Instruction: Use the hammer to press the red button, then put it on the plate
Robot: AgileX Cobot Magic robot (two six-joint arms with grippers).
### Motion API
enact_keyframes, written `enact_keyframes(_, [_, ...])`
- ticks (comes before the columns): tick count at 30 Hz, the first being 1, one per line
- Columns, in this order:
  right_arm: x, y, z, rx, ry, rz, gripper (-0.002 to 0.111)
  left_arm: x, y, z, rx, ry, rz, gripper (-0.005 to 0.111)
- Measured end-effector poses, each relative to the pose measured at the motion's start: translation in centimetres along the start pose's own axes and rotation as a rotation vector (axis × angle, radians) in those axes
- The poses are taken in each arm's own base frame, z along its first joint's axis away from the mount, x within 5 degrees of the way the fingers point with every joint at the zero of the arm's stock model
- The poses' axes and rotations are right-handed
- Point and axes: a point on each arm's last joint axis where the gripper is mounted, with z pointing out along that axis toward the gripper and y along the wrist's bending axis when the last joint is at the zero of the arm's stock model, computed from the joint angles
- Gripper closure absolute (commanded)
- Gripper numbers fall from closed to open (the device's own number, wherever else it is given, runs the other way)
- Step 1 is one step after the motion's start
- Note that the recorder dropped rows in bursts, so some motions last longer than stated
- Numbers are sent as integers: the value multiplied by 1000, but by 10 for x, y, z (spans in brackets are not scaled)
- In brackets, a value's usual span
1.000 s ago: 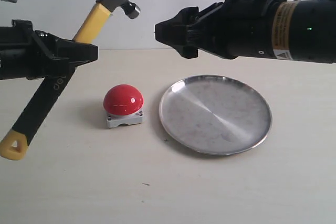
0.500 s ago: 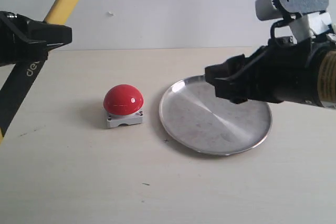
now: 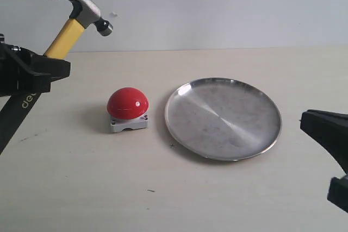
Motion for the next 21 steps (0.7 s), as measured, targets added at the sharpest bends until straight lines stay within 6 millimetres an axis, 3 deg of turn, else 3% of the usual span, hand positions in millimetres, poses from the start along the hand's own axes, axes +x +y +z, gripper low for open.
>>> enact_keyframes(5, [5,3,-16,-50,-86,78,108,4,4,7,-6,24,-7,107])
enact_keyframes(9, [2,5,-24,-73,-139,129,108,15,11,24,-3,78,-31,107])
enact_keyframes(21, [1,5,-27,-81,-162,142,108,50,31,68,-7,188,-42,107])
